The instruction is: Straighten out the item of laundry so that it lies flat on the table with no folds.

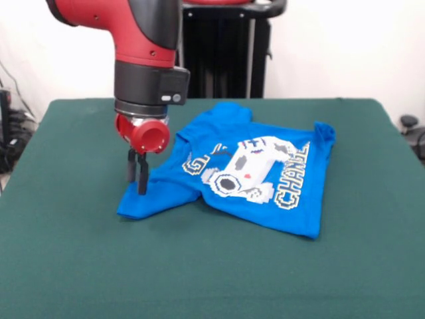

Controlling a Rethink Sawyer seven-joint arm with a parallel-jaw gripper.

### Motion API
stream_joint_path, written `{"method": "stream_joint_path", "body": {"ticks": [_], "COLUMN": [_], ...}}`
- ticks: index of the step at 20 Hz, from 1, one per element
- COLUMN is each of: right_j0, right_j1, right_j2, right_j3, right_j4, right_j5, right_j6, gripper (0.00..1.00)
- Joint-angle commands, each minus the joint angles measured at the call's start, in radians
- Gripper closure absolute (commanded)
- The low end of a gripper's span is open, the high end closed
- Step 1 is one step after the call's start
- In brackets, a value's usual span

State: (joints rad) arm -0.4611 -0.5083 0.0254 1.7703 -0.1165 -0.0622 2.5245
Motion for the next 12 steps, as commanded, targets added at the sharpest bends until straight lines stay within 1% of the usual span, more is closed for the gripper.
{"method": "stream_joint_path", "body": {"ticks": [1, 5, 8, 12], "right_j0": [0.054, 0.037, 0.049, 0.037], "right_j1": [0.070, 0.096, 0.107, 0.126], "right_j2": [0.110, 0.129, 0.114, 0.113], "right_j3": [0.047, 0.043, 0.043, 0.042], "right_j4": [0.058, 0.053, 0.052, 0.029], "right_j5": [-0.037, -0.030, -0.023, -0.017], "right_j6": [0.162, 0.152, 0.145, 0.122], "gripper": [0.00, 0.00, 0.00, 0.00]}}
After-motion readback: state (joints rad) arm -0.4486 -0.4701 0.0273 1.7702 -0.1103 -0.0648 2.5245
